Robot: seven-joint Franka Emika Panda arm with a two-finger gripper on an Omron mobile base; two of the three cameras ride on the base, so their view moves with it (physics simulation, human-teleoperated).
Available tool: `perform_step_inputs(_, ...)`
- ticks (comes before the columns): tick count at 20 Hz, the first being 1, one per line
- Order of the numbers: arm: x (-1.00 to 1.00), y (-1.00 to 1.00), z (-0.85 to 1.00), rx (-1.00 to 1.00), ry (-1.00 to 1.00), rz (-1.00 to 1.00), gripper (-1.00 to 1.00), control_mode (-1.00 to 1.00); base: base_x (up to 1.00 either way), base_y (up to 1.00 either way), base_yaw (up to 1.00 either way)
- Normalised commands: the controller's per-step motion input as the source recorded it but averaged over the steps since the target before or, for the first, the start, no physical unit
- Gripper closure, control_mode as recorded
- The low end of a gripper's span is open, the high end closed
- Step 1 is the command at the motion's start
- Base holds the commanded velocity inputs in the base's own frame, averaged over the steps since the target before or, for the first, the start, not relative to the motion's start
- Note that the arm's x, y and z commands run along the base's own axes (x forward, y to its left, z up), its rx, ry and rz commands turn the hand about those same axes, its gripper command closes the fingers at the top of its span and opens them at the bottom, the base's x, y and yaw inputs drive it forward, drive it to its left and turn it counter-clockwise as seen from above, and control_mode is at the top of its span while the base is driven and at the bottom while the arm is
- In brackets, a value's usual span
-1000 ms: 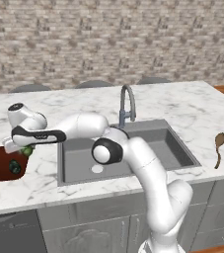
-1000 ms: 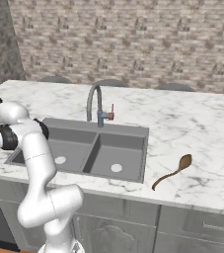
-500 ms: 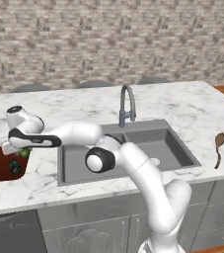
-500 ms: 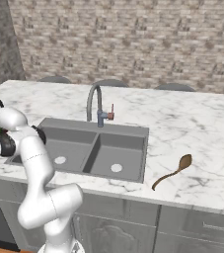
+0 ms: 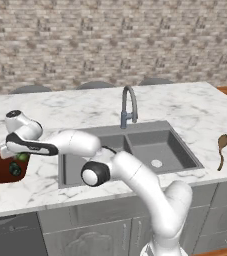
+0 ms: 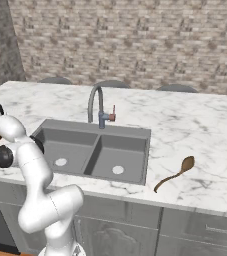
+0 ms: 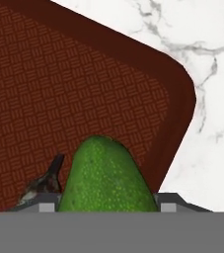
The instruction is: Pick up all produce items and place them in the sink. Turn on the sink faucet to wash them. Then turn the sink off and put them in the tray.
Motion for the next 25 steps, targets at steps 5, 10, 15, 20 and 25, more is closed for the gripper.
perform_step_inputs(5, 0.11, 0.15, 0.00, 0.00, 0.00, 0.04, -1.00, -1.00, 0.00, 0.00, 0.00)
perform_step_inputs(10, 0.00, 0.01, 0.16, -0.05, 0.00, 0.00, -1.00, -1.00, 0.00, 0.00, 0.00)
perform_step_inputs(15, 0.00, 0.19, 0.43, -0.12, 0.00, 0.00, -1.00, -1.00, 0.00, 0.00, 0.00)
perform_step_inputs(20, -0.05, 0.14, 0.62, -0.13, 0.01, 0.01, -1.00, -1.00, 0.00, 0.00, 0.00)
perform_step_inputs(25, -0.19, 0.00, 0.80, -0.09, 0.02, 0.00, -1.00, -1.00, 0.00, 0.00, 0.00)
